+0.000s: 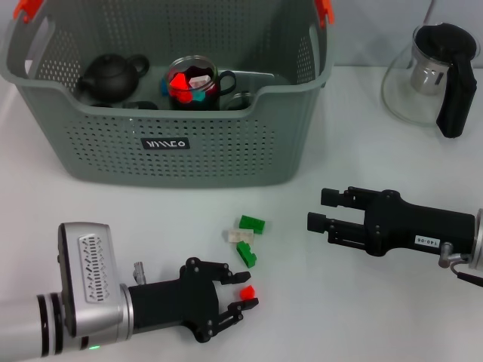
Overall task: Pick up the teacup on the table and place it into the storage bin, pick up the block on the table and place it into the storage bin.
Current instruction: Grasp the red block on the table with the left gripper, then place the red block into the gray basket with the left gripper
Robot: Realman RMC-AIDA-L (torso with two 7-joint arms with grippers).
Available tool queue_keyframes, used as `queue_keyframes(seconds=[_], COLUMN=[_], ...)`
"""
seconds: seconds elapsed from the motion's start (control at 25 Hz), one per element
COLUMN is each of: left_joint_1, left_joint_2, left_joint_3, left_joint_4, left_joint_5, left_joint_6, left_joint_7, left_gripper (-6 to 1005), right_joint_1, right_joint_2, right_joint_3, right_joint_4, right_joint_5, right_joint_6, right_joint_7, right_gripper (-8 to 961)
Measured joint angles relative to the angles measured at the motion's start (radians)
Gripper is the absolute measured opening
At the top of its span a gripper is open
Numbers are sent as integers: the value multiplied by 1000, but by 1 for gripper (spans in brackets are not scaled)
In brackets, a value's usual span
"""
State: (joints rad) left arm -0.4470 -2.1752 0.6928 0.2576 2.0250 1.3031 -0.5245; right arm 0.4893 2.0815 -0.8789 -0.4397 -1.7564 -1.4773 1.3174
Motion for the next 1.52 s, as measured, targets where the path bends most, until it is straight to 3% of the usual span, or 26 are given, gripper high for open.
queue_keyframes(seconds=[0.44, 1.08, 1.24, 1.52], left_joint_1=[-8, -19, -11, -22], left_joint_2=[0, 8, 15, 72], left_joint_3=[3, 12, 11, -46], left_joint_4=[-2, 22, 85, 210], left_joint_5=[6, 9, 27, 43], left_joint_6=[-14, 17, 109, 497], left_joint_7=[-8, -104, -181, -349], left_gripper=[336, 161, 161, 160], right_joint_1=[0, 1, 1, 1], right_joint_2=[0, -2, -3, -3], right_joint_3=[0, 0, 0, 0], right_joint_4=[1, 1, 0, -2], right_joint_5=[0, 0, 0, 0], right_joint_6=[6, 2, -1, -3], right_joint_7=[0, 0, 1, 1], right_gripper=[673, 673, 674, 674])
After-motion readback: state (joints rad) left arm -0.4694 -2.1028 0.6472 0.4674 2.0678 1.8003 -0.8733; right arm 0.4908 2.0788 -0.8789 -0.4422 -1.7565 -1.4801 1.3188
